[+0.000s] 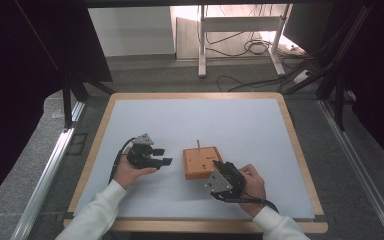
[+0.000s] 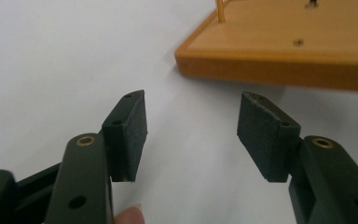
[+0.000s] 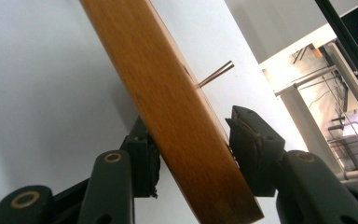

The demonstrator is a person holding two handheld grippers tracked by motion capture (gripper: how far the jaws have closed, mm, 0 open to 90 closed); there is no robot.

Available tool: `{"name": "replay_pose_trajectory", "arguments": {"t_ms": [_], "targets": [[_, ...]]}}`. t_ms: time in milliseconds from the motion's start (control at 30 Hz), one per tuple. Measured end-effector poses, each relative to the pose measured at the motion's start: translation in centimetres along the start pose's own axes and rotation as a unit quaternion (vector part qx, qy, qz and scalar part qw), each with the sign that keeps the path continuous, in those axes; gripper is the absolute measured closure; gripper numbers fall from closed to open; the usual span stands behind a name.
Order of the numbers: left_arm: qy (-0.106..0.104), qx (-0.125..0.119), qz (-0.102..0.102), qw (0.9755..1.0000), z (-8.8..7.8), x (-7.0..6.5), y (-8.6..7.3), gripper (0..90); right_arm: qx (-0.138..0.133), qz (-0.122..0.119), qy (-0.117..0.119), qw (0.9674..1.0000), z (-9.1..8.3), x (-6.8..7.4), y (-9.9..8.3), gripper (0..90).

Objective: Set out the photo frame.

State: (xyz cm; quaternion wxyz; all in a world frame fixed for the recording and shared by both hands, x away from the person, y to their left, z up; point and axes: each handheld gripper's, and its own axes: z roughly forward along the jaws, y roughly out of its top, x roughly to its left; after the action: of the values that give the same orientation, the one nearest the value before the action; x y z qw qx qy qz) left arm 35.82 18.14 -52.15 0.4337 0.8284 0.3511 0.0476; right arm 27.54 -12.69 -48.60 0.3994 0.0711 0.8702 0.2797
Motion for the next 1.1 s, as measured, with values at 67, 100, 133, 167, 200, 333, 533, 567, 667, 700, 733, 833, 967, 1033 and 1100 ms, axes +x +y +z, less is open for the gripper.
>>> {"name": "replay_pose_trajectory", "arguments": {"t_ms": [67,100,133,167,200,333,533,567,667,700,733,833,967,1033,1100], "targets": [[0.001,0.002,0.001,1.0000,-0.2,-0.1,-0.6,42.2,0.000,-0.004,0.006,1.0000,0.0,-0.4,0.2,56.8],[0.001,0.005,0.001,1.0000,-0.2,-0.1,-0.8,42.1,0.000,-0.005,0.008,1.0000,0.1,-0.5,0.3,57.4],[0.002,0.007,0.002,1.0000,-0.3,-0.1,-1.0,42.1,0.000,-0.003,0.011,0.9999,0.1,-0.6,0.4,57.9],[0.004,0.010,0.004,0.9999,-0.3,-0.1,-1.2,42.2,0.000,-0.010,0.013,0.9999,0.2,-0.8,0.5,58.2],[0.006,0.011,0.006,0.9999,-0.2,-0.1,-1.3,42.1,0.001,-0.012,0.016,0.9998,0.2,-0.8,0.7,58.6],[0.007,0.015,0.005,0.9999,-0.1,0.0,-1.5,42.2,0.010,-0.031,0.025,0.9992,0.4,-1.2,1.4,60.6],[0.005,0.018,0.011,0.9998,0.1,-0.2,-1.6,42.3,0.016,-0.040,0.033,0.9985,0.7,-1.9,2.3,63.0],[0.005,0.021,0.011,0.9997,0.2,-0.2,-1.7,42.3,0.018,-0.043,0.035,0.9983,0.7,-2.0,2.4,63.2],[0.008,0.025,0.014,0.9996,0.4,-0.3,-1.8,42.4,0.020,-0.046,0.041,0.9979,0.9,-2.3,2.7,64.0],[0.009,0.026,0.016,0.9995,0.4,-0.3,-1.8,42.4,0.021,-0.047,0.041,0.9978,0.9,-2.4,2.7,64.4],[0.009,0.026,0.016,0.9995,0.5,-0.3,-1.8,42.5,0.021,-0.049,0.042,0.9977,0.9,-2.5,2.8,64.8],[0.010,0.027,0.017,0.9994,0.5,-0.3,-1.8,42.5,0.020,-0.050,0.043,0.9976,1.0,-2.8,2.9,66.1],[0.013,0.026,0.018,0.9994,0.4,-0.2,-1.9,42.7,0.019,-0.054,0.040,0.9975,1.2,-3.4,3.2,68.5],[0.013,0.027,0.018,0.9994,0.4,-0.2,-1.9,42.7,0.014,-0.046,0.049,0.9976,1.3,-3.9,3.3,68.6],[0.013,0.028,0.019,0.9993,0.5,-0.3,-1.9,42.7,0.011,-0.044,0.057,0.9973,1.5,-4.2,3.5,68.7]]}}
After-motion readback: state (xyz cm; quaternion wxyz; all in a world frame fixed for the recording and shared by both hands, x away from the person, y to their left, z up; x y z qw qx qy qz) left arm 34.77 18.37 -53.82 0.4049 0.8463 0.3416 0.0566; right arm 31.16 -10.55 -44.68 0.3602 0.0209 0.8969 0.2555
